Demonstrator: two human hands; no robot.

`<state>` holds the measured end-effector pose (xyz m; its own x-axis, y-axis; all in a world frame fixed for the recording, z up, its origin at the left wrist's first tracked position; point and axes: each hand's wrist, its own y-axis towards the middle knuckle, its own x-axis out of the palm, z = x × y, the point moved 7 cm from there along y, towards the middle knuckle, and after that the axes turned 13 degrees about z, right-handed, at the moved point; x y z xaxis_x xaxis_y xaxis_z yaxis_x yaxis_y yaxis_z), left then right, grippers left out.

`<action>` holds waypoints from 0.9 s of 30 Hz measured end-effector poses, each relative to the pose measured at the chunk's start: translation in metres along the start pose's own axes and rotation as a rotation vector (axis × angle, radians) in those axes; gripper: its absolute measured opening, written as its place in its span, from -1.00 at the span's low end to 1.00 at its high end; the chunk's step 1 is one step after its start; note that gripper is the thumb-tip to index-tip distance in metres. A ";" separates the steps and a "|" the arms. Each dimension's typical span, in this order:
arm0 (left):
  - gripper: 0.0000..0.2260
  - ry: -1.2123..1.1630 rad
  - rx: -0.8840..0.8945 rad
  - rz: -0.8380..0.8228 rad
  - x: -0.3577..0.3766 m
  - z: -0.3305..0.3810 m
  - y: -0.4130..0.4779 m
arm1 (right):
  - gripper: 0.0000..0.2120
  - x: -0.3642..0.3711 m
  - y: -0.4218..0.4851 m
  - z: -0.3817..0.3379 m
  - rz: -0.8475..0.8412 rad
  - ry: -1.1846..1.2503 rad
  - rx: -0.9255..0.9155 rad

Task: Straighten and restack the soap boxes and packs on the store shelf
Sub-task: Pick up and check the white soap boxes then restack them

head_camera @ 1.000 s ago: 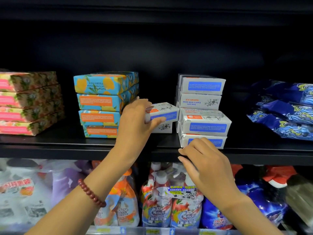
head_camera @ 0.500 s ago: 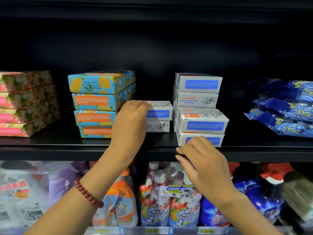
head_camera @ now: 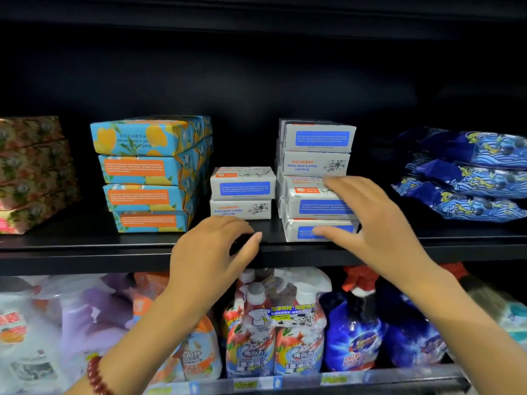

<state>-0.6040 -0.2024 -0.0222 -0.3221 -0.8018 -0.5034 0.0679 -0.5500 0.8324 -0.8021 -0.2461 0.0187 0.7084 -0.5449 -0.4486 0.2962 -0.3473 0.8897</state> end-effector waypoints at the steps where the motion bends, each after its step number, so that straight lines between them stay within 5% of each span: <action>1: -0.64 -0.004 -0.010 -0.020 0.001 -0.001 0.000 | -0.43 0.004 -0.001 0.000 -0.012 0.002 0.000; 5: -0.62 -0.045 0.010 0.023 -0.002 0.001 0.002 | -0.59 -0.003 -0.005 -0.007 0.160 -0.017 -0.023; 10: -0.70 -0.396 -0.095 0.258 -0.025 0.011 0.020 | -0.70 -0.015 -0.014 -0.023 0.317 -0.088 -0.177; 14: -0.53 -0.592 -0.416 -0.041 -0.009 0.021 0.037 | -0.79 -0.028 -0.013 -0.044 0.445 -0.075 -0.319; 19: -0.65 -1.021 -0.608 -0.229 0.000 0.034 0.038 | -0.78 -0.035 -0.009 -0.061 0.494 -0.071 -0.458; 22: -0.72 -0.990 -0.457 -0.063 -0.015 0.032 0.039 | -0.61 -0.041 -0.003 -0.057 0.415 -0.031 -0.348; 27: -0.72 -0.991 -0.274 0.033 -0.031 0.036 0.038 | -0.34 -0.039 0.014 -0.029 0.137 0.231 0.142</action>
<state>-0.6254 -0.1905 0.0334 -0.9423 -0.3324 0.0396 0.2639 -0.6650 0.6987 -0.8073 -0.2074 0.0511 0.8673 -0.4116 -0.2799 0.1072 -0.3946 0.9126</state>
